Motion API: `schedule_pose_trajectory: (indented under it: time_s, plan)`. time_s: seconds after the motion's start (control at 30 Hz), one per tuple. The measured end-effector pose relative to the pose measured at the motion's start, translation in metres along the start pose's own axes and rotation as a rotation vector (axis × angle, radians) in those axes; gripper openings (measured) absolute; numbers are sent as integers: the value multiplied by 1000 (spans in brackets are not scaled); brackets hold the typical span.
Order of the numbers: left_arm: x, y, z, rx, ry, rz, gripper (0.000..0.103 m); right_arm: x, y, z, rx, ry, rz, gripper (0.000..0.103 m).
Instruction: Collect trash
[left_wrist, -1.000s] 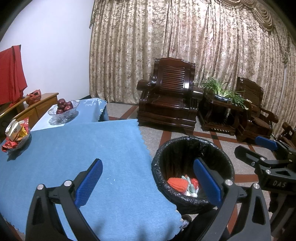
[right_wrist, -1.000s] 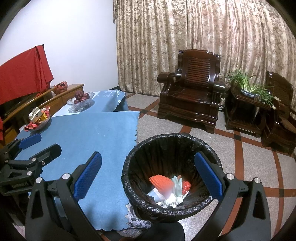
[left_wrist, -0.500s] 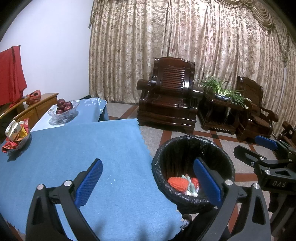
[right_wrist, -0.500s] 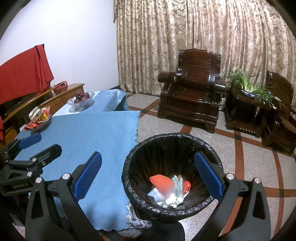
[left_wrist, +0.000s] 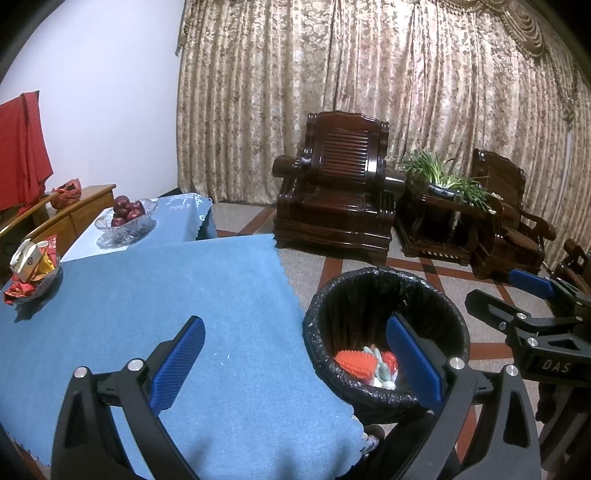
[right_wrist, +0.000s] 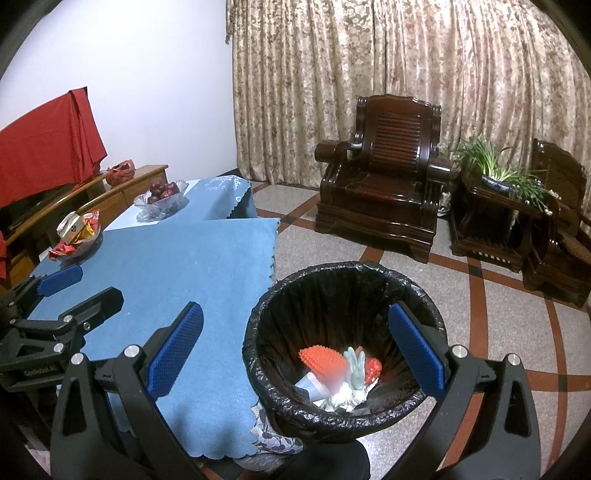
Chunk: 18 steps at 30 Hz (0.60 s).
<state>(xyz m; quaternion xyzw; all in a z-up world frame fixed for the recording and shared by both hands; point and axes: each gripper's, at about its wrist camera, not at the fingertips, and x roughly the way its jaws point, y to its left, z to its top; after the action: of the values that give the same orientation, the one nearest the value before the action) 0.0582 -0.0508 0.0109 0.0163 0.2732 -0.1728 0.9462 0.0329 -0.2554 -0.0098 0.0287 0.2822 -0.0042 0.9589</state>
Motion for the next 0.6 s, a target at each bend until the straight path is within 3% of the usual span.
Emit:
schedule_pose_trajectory:
  time_s: [0.6]
  plan:
    - [-2, 2, -2, 0, 5, 3, 97, 0, 0, 1, -1, 2, 1, 98]
